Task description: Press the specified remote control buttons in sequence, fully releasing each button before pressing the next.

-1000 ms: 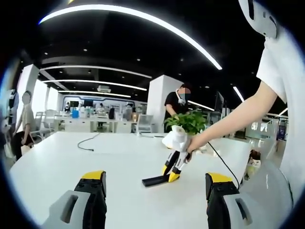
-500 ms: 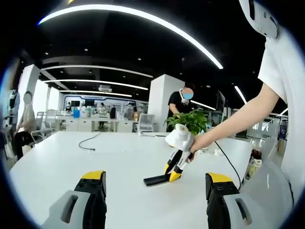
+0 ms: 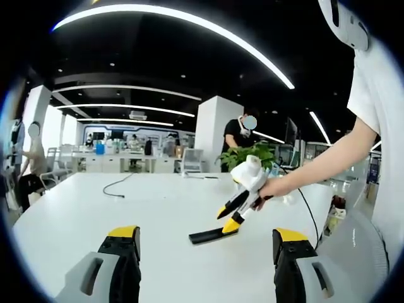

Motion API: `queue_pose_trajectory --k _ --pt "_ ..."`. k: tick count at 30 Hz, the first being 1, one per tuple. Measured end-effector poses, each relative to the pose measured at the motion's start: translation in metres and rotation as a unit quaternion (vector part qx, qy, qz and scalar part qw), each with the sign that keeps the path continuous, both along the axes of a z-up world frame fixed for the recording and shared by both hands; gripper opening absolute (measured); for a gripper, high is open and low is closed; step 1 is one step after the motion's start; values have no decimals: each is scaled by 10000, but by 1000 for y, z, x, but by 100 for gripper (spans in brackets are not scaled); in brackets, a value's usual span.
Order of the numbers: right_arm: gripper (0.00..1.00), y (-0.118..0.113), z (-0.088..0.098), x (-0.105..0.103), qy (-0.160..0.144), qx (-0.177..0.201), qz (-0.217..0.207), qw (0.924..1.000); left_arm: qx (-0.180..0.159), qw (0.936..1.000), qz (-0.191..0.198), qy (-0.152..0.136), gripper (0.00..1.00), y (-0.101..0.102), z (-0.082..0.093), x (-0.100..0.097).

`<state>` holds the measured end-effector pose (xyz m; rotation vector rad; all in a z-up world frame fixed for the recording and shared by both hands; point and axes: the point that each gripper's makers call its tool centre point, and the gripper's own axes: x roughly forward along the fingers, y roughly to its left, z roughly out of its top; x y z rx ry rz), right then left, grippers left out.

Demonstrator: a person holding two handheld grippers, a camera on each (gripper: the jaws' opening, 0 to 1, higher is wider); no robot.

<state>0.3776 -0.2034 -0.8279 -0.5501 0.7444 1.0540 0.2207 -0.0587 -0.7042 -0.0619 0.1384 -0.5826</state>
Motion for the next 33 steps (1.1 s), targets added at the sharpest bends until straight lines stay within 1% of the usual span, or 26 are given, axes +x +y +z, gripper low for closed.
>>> queue_pose_trajectory --k 1,3,4,7,10,12,13,16,23,26,29,33 --pt "45 1 7 1 -61 188 -158 9997 -4 10000 -10 -8 90 0 0 0" --pt "47 1 14 2 -134 358 -307 9988 10 10000 -11 -8 90 0 0 0" --pt "49 1 19 2 -179 501 -434 9976 23 10000 -2 -26 90 0 1 0" --pt "54 0 30 2 -176 862 -724 9935 5 10000 28 -37 90 1 1 0" --pt "60 4 45 2 -237 1444 -929 9849 -30 10000 62 -41 90 3 2 1" --pt "64 5 54 1 -306 1746 -1044 9786 -53 10000 66 -50 90 3 3 1" --pt "66 5 56 1 -356 1811 -1074 9769 -60 10000 61 -52 91 3 3 1" --pt "68 3 61 -4 -442 1872 -1118 9749 -65 10000 22 -43 91 2 2 1" --pt "71 2 76 -10 -666 2050 -1204 9690 -37 10000 -45 -52 91 -1 2 0" --pt "75 0 79 -13 -777 2055 -1189 9683 -49 10000 -67 -50 91 -2 2 -1" --pt "84 -5 87 -14 -983 2157 -1335 9623 -44 9999 -89 -52 91 -3 2 -1" --pt "85 -10 94 -18 -1003 2301 -1467 9568 -47 9999 -102 -56 91 -3 2 -2"
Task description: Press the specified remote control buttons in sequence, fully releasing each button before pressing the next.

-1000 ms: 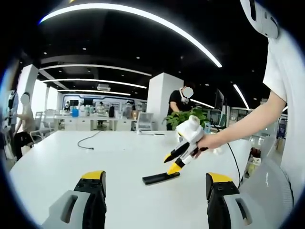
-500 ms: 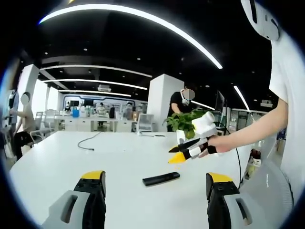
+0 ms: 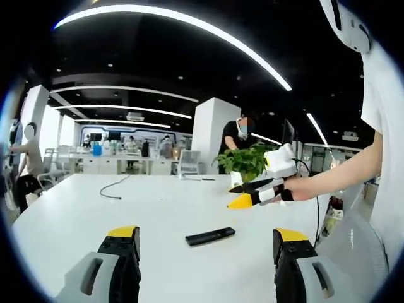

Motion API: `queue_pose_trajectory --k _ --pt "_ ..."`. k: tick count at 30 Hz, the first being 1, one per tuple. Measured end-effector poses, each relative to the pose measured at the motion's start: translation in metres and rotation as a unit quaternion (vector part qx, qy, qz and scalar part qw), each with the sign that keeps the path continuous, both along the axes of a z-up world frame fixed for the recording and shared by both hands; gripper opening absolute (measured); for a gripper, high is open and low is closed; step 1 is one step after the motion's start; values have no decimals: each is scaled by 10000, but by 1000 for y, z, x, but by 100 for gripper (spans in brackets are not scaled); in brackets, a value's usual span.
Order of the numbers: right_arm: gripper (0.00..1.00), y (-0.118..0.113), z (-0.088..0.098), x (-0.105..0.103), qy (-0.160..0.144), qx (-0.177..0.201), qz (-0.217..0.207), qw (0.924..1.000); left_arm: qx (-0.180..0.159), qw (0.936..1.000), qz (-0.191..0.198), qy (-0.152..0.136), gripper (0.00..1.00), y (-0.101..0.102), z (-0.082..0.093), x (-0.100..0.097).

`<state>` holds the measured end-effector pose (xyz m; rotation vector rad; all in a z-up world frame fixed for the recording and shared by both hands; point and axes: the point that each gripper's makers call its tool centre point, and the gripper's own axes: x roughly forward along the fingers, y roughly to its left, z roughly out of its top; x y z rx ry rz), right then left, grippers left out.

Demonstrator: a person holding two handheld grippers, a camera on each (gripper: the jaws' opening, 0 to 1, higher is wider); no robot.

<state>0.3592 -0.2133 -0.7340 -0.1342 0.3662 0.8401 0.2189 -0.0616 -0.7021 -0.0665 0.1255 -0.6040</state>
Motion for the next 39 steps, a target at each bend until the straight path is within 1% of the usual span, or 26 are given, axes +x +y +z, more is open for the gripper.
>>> queue_pose_trajectory --k 6,8,11,13,17,23,29,34,37,39 --pt "90 -8 6 -11 -121 42 -168 9998 -6 10000 -31 -3 91 -1 0 -1" --pt "91 -11 8 -17 -182 52 -184 9997 23 10000 -54 8 91 -2 -1 -2" --pt "96 -15 10 -28 -352 88 -252 9990 55 9999 -94 15 91 -4 -1 -3" --pt "98 -18 10 -34 -363 121 -291 9988 79 9999 -110 17 91 -5 -2 -3" --pt "99 -22 10 -47 -353 153 -352 9986 98 9998 -156 48 90 -7 -3 -4" --pt "99 -30 15 -62 -437 102 -425 9981 124 9996 -232 93 90 -10 -5 -6" --pt "99 -38 20 -72 -657 -157 -493 9965 189 9994 -268 140 90 -11 -7 -7" --pt "99 -42 24 -84 -721 -77 -528 9960 211 9993 -256 190 90 -11 -9 -6" --pt "99 -47 22 -93 -759 -138 -525 9956 220 9992 -241 211 90 -11 -10 -6" --pt "99 -51 19 -99 -730 -177 -518 9958 230 9993 -221 217 90 -10 -11 -6"
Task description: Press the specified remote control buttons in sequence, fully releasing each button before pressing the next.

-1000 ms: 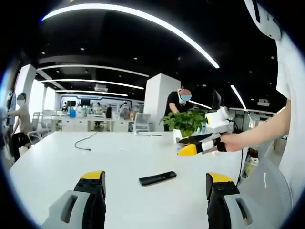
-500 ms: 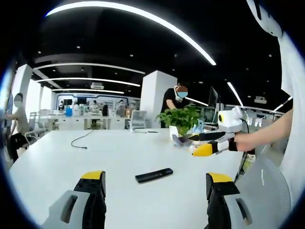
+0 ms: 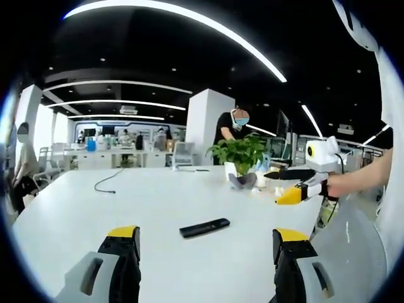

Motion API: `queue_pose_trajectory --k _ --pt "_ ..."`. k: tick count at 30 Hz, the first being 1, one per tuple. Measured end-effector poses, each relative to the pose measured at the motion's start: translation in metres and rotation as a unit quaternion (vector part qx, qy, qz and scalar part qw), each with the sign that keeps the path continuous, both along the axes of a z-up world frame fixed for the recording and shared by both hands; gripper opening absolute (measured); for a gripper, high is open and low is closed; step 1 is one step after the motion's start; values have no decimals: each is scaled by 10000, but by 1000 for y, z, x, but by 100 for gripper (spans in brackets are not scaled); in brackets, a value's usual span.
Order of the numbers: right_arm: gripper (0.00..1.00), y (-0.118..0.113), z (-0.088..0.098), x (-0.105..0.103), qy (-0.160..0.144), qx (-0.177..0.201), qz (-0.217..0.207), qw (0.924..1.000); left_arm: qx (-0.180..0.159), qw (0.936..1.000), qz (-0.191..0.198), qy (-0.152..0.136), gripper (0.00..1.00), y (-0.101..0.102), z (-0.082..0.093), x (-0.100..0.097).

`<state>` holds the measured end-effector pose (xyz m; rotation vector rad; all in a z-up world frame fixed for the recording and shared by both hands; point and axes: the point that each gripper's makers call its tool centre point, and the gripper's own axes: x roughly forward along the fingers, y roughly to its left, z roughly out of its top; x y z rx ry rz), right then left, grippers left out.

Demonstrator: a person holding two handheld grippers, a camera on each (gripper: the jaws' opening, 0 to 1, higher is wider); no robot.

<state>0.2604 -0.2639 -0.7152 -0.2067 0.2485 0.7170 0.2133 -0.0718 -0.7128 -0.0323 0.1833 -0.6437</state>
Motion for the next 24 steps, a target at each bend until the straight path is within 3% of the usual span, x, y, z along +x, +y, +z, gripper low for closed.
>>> queue_pose_trajectory --k 8,13,18,24 --pt "99 -31 6 -17 -37 348 -478 9982 33 9998 175 -42 90 6 1 2" --pt "99 -45 7 -25 -120 256 -667 9974 -40 9996 238 -124 91 7 5 2" --pt "99 -50 7 -29 -131 549 -861 9947 17 9996 269 -130 91 8 5 3" --pt "95 -48 3 -30 -168 481 -846 9951 -7 9992 360 -170 92 12 6 4"
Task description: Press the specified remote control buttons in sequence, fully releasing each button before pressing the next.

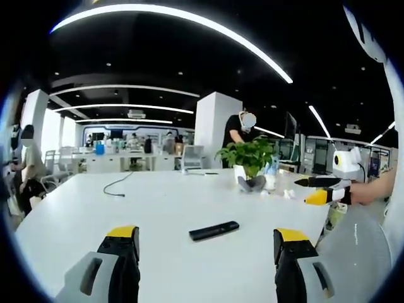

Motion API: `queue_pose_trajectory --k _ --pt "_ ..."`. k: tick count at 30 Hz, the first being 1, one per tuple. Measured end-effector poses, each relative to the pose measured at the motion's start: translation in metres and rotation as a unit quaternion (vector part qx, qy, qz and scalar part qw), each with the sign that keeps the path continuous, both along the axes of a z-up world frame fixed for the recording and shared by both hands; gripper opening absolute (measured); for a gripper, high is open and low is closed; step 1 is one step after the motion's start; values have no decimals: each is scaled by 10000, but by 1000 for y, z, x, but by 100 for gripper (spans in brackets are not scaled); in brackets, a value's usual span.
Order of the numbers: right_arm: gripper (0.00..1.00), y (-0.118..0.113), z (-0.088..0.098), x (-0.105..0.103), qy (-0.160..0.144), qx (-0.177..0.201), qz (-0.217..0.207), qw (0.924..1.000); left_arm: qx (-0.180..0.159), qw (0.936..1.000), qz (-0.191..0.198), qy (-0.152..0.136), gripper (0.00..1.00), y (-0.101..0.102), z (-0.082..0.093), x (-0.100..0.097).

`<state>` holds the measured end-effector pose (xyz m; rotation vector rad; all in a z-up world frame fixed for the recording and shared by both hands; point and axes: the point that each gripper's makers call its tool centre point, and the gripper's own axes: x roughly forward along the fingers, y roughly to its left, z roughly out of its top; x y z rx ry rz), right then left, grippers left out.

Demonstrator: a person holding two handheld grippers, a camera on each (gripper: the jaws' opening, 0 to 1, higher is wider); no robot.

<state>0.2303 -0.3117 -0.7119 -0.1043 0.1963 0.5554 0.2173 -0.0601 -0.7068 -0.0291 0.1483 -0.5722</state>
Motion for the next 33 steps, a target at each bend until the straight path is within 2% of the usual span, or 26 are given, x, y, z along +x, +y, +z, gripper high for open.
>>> queue_pose_trajectory --k 2,6,13,19,27,33 --pt "96 0 1 0 -75 -23 6 10000 -9 10000 54 -43 92 2 2 1" --pt "96 4 -3 -2 6 -115 123 9999 -67 9997 192 -103 93 7 5 2" --pt "96 14 -7 -7 -47 -402 406 9984 -450 9969 610 -211 95 25 15 6" --pt "96 20 -13 -12 -30 -618 644 9960 -223 9971 689 -250 95 24 12 6" --pt "94 21 -10 -13 -56 -484 711 9963 -99 9968 766 -214 94 25 10 7" --pt "92 16 -14 -11 88 -468 606 9970 -84 9978 653 -109 93 19 7 5"
